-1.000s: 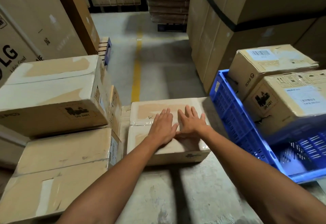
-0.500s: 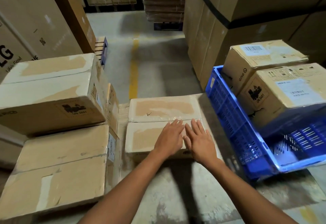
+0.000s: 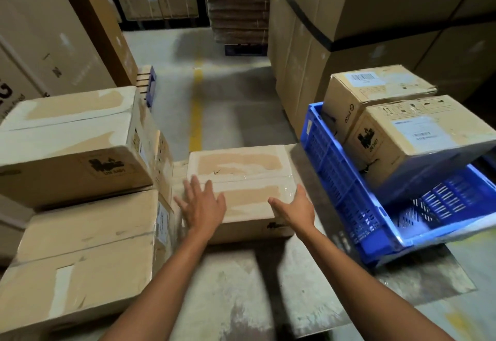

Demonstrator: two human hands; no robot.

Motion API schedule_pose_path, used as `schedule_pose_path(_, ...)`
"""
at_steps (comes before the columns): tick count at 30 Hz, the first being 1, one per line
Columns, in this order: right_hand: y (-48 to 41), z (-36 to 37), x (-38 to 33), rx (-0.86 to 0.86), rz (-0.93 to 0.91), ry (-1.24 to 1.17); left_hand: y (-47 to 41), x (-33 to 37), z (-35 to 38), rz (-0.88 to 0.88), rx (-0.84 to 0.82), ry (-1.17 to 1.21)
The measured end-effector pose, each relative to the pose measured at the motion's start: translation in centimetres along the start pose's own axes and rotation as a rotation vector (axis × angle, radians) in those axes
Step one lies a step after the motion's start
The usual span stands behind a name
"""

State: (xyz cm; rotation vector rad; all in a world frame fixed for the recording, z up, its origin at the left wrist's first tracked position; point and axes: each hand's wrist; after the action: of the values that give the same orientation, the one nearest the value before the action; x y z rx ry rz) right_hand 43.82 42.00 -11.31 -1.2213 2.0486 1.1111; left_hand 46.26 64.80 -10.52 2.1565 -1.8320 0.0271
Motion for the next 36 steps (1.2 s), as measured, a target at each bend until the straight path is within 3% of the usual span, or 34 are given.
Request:
schedule_pose_path(3, 0.2, -0.5, -0.5, 0.013, 0.013, -0.146, -0.2, -1.4, -1.0, -0.126, -0.064, 0.254)
schedule_pose_path(6, 0.7, -0.6, -1.2, 0.023, 0.006, -0.194, 0.1, -1.7, -0.9, -0.121, -0.036, 0.350)
schedule_pose_path(11, 1.0, -1.9, -2.4, 0.069, -0.073, -0.121, 0.8, -1.9, -0.9, -0.111, 0.062, 0.607)
schedule_pose_path(18, 0.0, -4.0, -2.2, -0.080, -0.099, 0.136, -1.9, -2.8, -2.3, -0.094, 0.172, 1.055)
schedule_pose_path(22, 0.2, -3.7, -1.5, 0.084, -0.160, 0.181, -1.6, -1.9, -3.8, -0.080, 0.269, 1.384)
schedule_pose_path(25, 0.4, -3.3, -0.4, 0.148, -0.170, 0.225, -1.3, -2.0, -3.5, -0.280, 0.321, 1.654)
schedule_pose_path(28, 0.4, -3.0, 0.8, 0.138, -0.132, 0.206, -0.9, -3.2, -2.5, -0.506, 0.150, 1.793)
schedule_pose_path(32, 0.2, -3.9, 1.0, 0.225, -0.042, -0.163, -0.7, -3.8, -3.0, -0.471, -0.013, 1.808)
schedule_pose_path(34, 0.5, -4.5, -0.2, 0.338, -0.067, -0.410, -0.5, -3.5, -4.0, -0.380, -0.002, 1.698)
schedule_pose_path(36, 1.2, -5.1, -2.2, 0.390, -0.148, -0.455, -0.2, -3.2, -4.8, -0.218, 0.108, 1.475)
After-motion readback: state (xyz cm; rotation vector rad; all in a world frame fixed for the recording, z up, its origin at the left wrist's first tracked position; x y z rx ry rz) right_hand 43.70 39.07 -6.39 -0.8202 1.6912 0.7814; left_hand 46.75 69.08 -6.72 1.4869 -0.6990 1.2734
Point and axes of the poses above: each hand's wrist, its own y-axis away from the middle knuckle, its own z-axis out of the palm, x = y × z, and after that the axes turned 9 degrees about -x, right-handed
